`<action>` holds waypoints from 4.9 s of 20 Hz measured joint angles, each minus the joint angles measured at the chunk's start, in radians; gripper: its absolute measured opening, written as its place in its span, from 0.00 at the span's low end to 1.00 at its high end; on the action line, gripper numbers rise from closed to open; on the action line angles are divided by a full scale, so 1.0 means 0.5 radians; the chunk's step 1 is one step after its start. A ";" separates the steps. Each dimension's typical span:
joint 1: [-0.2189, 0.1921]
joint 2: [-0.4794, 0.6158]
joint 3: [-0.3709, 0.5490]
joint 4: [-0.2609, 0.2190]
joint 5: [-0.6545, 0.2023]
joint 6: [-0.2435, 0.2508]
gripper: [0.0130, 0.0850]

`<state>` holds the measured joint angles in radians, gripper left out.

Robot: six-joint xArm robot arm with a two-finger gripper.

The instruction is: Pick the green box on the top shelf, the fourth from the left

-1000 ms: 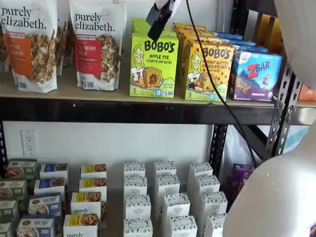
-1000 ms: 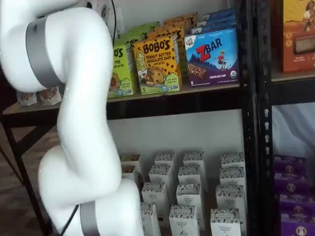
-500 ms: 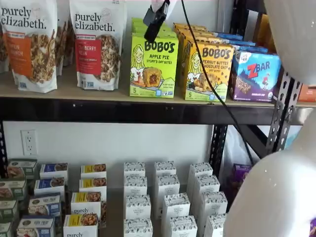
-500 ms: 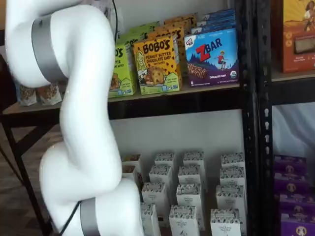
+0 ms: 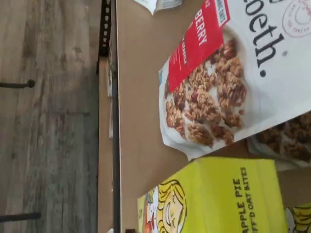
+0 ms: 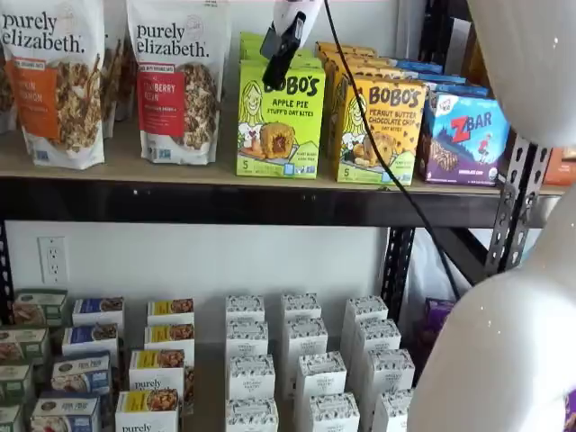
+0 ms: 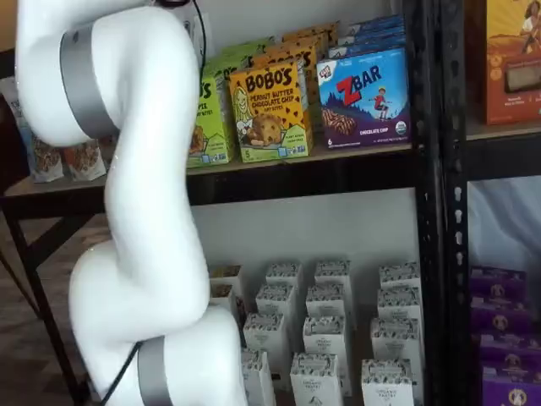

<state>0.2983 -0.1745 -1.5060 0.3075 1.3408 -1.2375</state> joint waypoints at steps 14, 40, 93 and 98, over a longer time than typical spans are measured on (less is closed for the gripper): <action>-0.026 0.127 -0.151 -0.066 0.211 -0.029 1.00; -0.005 0.261 -0.283 -0.209 0.334 -0.021 0.78; -0.005 0.232 -0.283 -0.169 0.368 -0.013 0.17; -0.018 0.225 -0.302 -0.133 0.402 -0.018 0.17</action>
<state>0.2893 -0.0622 -1.6568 0.2411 1.5417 -1.2462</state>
